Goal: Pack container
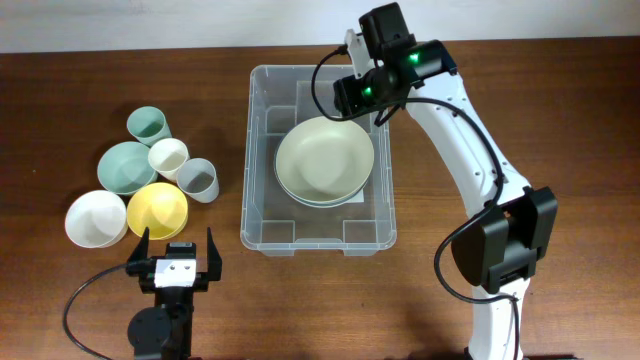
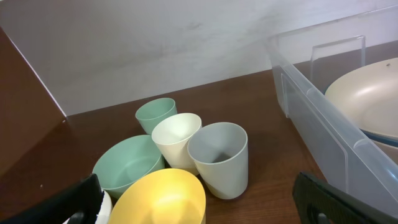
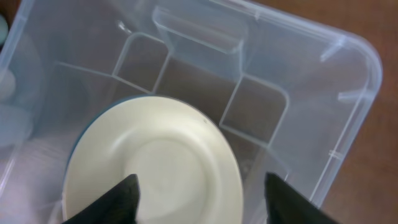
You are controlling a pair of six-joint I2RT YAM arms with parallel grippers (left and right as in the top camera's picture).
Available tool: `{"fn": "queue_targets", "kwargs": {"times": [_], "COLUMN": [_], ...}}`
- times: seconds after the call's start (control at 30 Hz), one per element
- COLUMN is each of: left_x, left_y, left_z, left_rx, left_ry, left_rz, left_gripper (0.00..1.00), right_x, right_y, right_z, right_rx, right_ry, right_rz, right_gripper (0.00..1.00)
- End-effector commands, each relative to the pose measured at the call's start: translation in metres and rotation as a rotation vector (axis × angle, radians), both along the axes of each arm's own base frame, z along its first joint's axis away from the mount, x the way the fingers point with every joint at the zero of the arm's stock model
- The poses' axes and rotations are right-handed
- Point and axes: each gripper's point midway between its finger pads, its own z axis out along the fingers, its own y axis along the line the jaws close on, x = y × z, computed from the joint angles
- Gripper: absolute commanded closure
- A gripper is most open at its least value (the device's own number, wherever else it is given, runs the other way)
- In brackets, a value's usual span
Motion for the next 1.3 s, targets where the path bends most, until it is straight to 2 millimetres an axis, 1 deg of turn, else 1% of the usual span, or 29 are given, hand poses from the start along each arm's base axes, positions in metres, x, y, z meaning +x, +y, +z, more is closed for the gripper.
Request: {"fn": "queue_targets", "kwargs": {"times": [0.0, 0.03, 0.13, 0.17, 0.2, 0.23, 0.27, 0.3, 0.37, 0.47, 0.6, 0.67, 0.77, 0.8, 0.9, 1.0, 1.13, 1.27], "left_x": [0.000, 0.000, 0.000, 0.000, 0.000, 0.000, 0.000, 0.000, 0.000, 0.000, 0.000, 0.000, 0.000, 0.000, 0.000, 0.000, 0.000, 0.000], "left_y": [0.000, 0.000, 0.000, 0.000, 0.000, 0.000, 0.000, 0.000, 0.000, 0.000, 0.000, 0.000, 0.000, 0.000, 0.000, 0.000, 0.000, 0.000], "left_z": [-0.001, -0.001, -0.001, -0.001, -0.001, -0.001, -0.001, -0.001, -0.001, -0.001, -0.001, -0.001, -0.001, -0.001, -0.001, -0.001, -0.001, -0.001], "left_rx": [0.016, 0.016, 0.016, 0.016, 0.016, 0.016, 0.017, 0.016, 0.017, 0.017, 0.017, 0.016, 0.016, 0.017, 0.016, 0.016, 0.016, 0.016], "left_ry": [-0.002, -0.002, -0.002, -0.002, -0.002, -0.002, -0.002, -0.002, -0.002, -0.002, -0.002, -0.002, -0.002, -0.002, -0.002, -0.002, -0.002, -0.002], "left_rz": [0.002, 0.002, 0.002, 0.002, 0.002, 0.002, 0.002, 0.002, 0.002, 0.002, 0.002, 0.002, 0.002, 0.002, 0.002, 0.002, 0.002, 0.002], "left_gripper": [0.00, 0.01, 0.00, 0.01, 0.01, 0.01, 0.01, 0.00, 0.01, 0.01, 0.01, 0.01, 0.01, 0.01, 0.01, 0.00, 0.00, 0.00], "right_x": [-0.001, -0.005, -0.020, -0.025, -0.032, -0.039, -0.046, -0.054, -0.072, -0.099, -0.133, -0.150, -0.170, -0.173, -0.179, -0.182, -0.187, -0.193], "right_y": [-0.001, 0.002, 0.014, 0.017, 0.021, 0.026, 0.030, 0.033, 0.038, 0.039, 0.030, 0.022, 0.012, 0.011, 0.018, 0.023, 0.029, 0.028], "right_z": [0.002, 0.001, -0.002, -0.004, -0.006, -0.008, -0.010, -0.012, -0.016, -0.022, -0.027, -0.027, -0.026, -0.026, -0.026, -0.033, -0.055, -0.080], "right_rx": [-0.007, -0.005, 0.000, -0.007, -0.018, -0.030, -0.040, -0.051, -0.075, -0.122, -0.181, -0.210, -0.245, -0.248, -0.209, -0.225, -0.244, -0.261], "right_ry": [0.003, 0.015, 0.055, 0.070, 0.084, 0.100, 0.116, 0.134, 0.184, 0.265, 0.394, 0.465, 0.549, 0.564, 0.588, 0.593, 0.608, 0.633], "right_rz": [-0.006, 0.004, 0.052, 0.062, 0.083, 0.107, 0.126, 0.145, 0.176, 0.226, 0.246, 0.249, 0.251, 0.252, 0.264, 0.297, 0.318, 0.323], "right_gripper": [0.49, 0.53, 0.57, 0.61, 0.70, 0.84, 0.93, 0.96, 0.96, 0.96, 0.96, 0.96, 0.96, 0.96, 0.96, 0.96, 0.96, 0.96]}}
